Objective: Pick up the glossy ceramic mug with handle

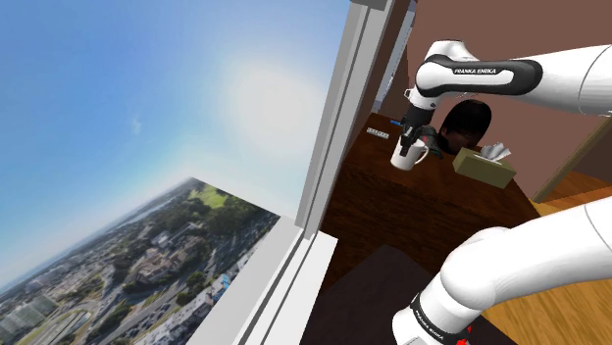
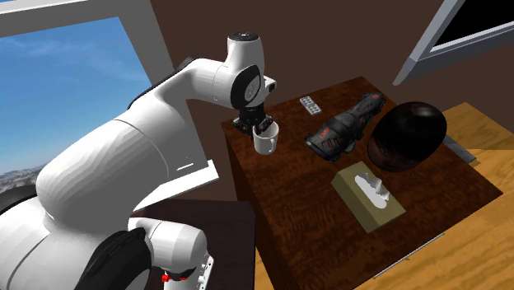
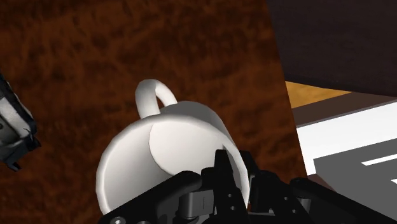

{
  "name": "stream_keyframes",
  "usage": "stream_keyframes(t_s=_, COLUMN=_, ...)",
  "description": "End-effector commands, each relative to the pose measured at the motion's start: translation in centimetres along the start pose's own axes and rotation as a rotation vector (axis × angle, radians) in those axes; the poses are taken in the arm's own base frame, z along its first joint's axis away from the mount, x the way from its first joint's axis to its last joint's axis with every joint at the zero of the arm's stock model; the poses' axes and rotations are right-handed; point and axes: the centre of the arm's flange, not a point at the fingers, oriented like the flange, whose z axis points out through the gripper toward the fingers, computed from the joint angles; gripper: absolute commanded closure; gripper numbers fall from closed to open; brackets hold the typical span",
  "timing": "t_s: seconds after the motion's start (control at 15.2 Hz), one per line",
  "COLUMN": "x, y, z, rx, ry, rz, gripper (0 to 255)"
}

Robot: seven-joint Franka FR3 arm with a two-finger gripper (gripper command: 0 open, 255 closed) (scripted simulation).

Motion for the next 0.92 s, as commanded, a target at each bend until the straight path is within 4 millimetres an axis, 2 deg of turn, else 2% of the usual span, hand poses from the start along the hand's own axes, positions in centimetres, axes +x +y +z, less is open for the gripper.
stream_keyframes(t_s=0.0, x=0.0, y=0.0, z=-1.0, rx=0.000, ry=0.000, rz=0.000, gripper=255)
stream_keyframes(t_s=0.73, x=-0.3, y=0.3, z=-6.8, rx=0.000, ry=0.000, rz=0.000, gripper=255)
stream_keyframes(t_s=0.86, x=-0.3, y=0.3, z=-6.9, rx=0.000, ry=0.000, rz=0.000, gripper=255)
